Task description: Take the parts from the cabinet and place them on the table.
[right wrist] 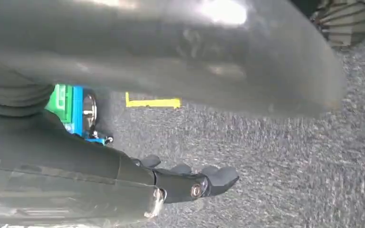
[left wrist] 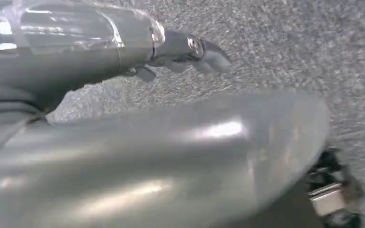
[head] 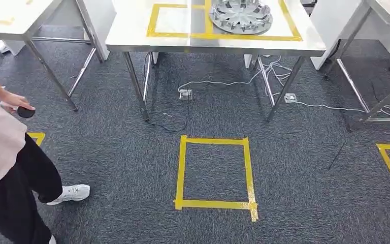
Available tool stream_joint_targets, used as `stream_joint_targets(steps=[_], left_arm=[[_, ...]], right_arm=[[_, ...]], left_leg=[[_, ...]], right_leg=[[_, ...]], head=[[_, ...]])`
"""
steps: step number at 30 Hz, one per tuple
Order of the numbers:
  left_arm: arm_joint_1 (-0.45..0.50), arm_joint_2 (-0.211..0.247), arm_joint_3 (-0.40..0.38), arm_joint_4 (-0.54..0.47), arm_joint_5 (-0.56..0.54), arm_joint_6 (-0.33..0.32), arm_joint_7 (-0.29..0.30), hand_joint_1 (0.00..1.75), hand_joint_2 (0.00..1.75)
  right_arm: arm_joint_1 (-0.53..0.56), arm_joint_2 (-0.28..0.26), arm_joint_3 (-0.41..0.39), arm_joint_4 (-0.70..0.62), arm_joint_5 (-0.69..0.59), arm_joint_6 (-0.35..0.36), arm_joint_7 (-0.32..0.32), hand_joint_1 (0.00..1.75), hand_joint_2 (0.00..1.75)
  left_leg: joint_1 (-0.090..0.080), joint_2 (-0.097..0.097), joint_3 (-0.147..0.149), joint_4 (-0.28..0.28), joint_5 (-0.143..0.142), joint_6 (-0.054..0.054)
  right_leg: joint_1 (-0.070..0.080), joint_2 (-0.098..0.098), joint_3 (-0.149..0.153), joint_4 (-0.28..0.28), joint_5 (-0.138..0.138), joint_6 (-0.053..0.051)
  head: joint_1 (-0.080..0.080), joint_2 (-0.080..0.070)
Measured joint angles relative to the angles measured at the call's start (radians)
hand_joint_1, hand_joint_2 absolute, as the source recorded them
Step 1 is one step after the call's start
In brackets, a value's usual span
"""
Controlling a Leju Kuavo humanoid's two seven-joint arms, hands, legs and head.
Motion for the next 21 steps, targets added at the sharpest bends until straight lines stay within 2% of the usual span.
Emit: stream_joint_targets(steps=[1, 2, 3, 5, 6, 7, 8, 9, 11, 12, 14, 15, 16, 17, 18, 19, 21], left_arm=[[0.000, -0.001, 0.000, 0.000, 0.000, 0.000, 0.000, 0.00, 0.00], [-0.002, -0.002, 0.000, 0.000, -0.001, 0.000, 0.000, 0.00, 0.00], [-0.003, -0.002, 0.000, 0.000, -0.001, 0.000, 0.000, 0.00, 0.00], [-0.002, -0.002, 0.000, 0.000, -0.002, 0.000, 0.000, 0.00, 0.00], [-0.001, -0.002, 0.000, 0.000, -0.002, 0.000, 0.001, 0.00, 0.00], [-0.001, -0.001, 0.000, 0.000, -0.003, 0.000, 0.000, 0.00, 0.00], [-0.001, -0.001, 0.000, 0.000, -0.003, 0.000, 0.000, 0.00, 0.00], [-0.001, -0.001, 0.000, 0.000, -0.003, 0.000, 0.000, 0.00, 0.00], [-0.002, -0.002, 0.000, 0.000, -0.005, 0.000, 0.000, 0.00, 0.00], [-0.003, -0.004, 0.000, 0.000, -0.005, 0.000, 0.000, 0.00, 0.00], [-0.004, -0.005, 0.000, 0.000, -0.006, 0.000, 0.000, 0.00, 0.00], [-0.003, -0.005, 0.000, 0.000, -0.006, 0.000, 0.001, 0.00, 0.00], [-0.003, -0.005, 0.000, 0.000, -0.006, 0.000, 0.001, 0.00, 0.00], [-0.003, -0.005, 0.000, 0.000, -0.006, 0.000, 0.001, 0.00, 0.00], [-0.003, -0.005, 0.000, 0.000, -0.006, 0.000, 0.001, 0.00, 0.00], [-0.004, -0.005, 0.000, 0.000, -0.006, 0.000, 0.001, 0.00, 0.00], [-0.002, -0.004, 0.000, 0.000, -0.006, 0.000, 0.003, 0.00, 0.00]], right_arm=[[0.000, -0.001, 0.000, 0.000, 0.000, 0.000, 0.000, 0.00, 0.00], [0.001, -0.001, 0.001, 0.000, -0.002, 0.000, 0.000, 0.00, 0.00], [0.001, 0.001, 0.004, 0.000, -0.003, 0.000, 0.000, 0.00, 0.00], [0.001, -0.002, 0.007, 0.000, -0.005, 0.000, 0.000, 0.00, 0.00], [0.001, -0.001, 0.009, 0.000, -0.009, 0.000, 0.000, 0.00, 0.00], [0.003, -0.001, 0.012, 0.000, -0.011, 0.000, 0.000, 0.00, 0.00], [0.005, -0.002, 0.015, 0.000, -0.011, -0.001, 0.000, 0.00, 0.00], [0.005, -0.002, 0.016, 0.000, -0.011, -0.002, 0.000, 0.00, 0.00], [0.004, -0.002, 0.018, 0.000, -0.013, -0.004, 0.000, 0.00, 0.00], [0.003, -0.005, 0.020, 0.000, -0.014, -0.005, 0.000, 0.00, 0.00], [0.001, -0.005, 0.024, 0.000, -0.014, -0.006, 0.000, 0.00, 0.00], [0.002, -0.005, 0.024, 0.000, -0.014, -0.008, 0.000, 0.00, 0.00], [0.003, -0.005, 0.024, 0.000, -0.014, -0.008, 0.000, 0.00, 0.00], [0.004, -0.004, 0.025, 0.000, -0.017, -0.008, 0.000, 0.00, 0.00], [0.003, -0.004, 0.025, 0.000, -0.020, -0.008, 0.000, 0.00, 0.00], [0.002, -0.004, 0.026, 0.000, -0.021, -0.009, 0.000, 0.00, 0.00], [0.003, -0.004, 0.027, 0.000, -0.021, -0.009, 0.000, 0.00, 0.00]], left_leg=[[0.005, 0.000, -0.001, -0.005, 0.005, 0.008], [0.009, 0.001, -0.002, -0.007, 0.010, 0.014], [0.009, 0.002, -0.005, -0.007, 0.012, 0.018], [0.009, 0.004, -0.011, -0.007, 0.014, 0.022], [0.009, 0.005, -0.014, -0.006, 0.015, 0.023], [0.009, 0.006, -0.015, -0.006, 0.016, 0.023], [0.008, 0.006, -0.014, -0.006, 0.016, 0.023], [0.007, 0.005, -0.012, -0.006, 0.016, 0.023], [0.006, 0.004, -0.008, -0.007, 0.017, 0.022], [0.004, 0.003, -0.009, -0.007, 0.018, 0.018], [0.003, 0.002, -0.021, -0.005, 0.024, 0.005], [0.004, 0.003, -0.022, -0.008, 0.027, -0.001], [0.003, 0.005, -0.020, -0.011, 0.030, -0.007], [0.005, 0.004, -0.023, -0.004, 0.019, -0.012], [0.003, 0.002, -0.033, 0.019, -0.004, -0.016], [0.004, 0.001, -0.060, 0.073, -0.044, -0.018], [0.004, -0.001, -0.127, 0.224, -0.115, -0.024]], right_leg=[[0.000, 0.000, -0.001, 0.002, 0.000, 0.003], [0.000, 0.003, -0.006, 0.014, -0.015, 0.011], [-0.004, 0.003, -0.024, 0.056, -0.052, 0.020], [-0.008, 0.003, -0.086, 0.204, -0.133, 0.031], [-0.008, 0.003, -0.115, 0.273, -0.160, 0.033], [-0.009, 0.003, -0.128, 0.308, -0.164, 0.034], [-0.009, 0.003, -0.117, 0.293, -0.141, 0.033], [-0.008, 0.003, -0.086, 0.234, -0.100, 0.028], [-0.006, 0.004, 0.004, 0.051, -0.008, 0.013], [-0.003, 0.006, 0.025, 0.009, -0.015, 0.005], [0.001, 0.005, 0.024, -0.007, -0.020, -0.006], [0.003, 0.005, 0.021, -0.007, -0.018, -0.008], [0.002, 0.005, 0.022, -0.016, -0.012, -0.014], [-0.008, 0.001, 0.029, -0.034, 0.001, -0.018], [-0.007, 0.000, 0.029, -0.041, 0.005, -0.024], [-0.007, 0.000, 0.025, -0.041, 0.009, -0.029], [-0.005, -0.001, 0.019, -0.037, 0.009, -0.029]], head=[[0.000, 0.000], [-0.001, 0.000], [0.006, 0.000], [0.008, 0.000], [0.008, 0.000], [0.008, 0.000], [0.008, 0.000], [0.010, 0.000], [0.010, 0.000], [0.010, 0.000], [0.011, 0.000], [0.011, 0.000], [0.012, 0.000], [0.012, 0.000], [0.010, 0.000], [0.006, 0.000], [-0.001, 0.000]])
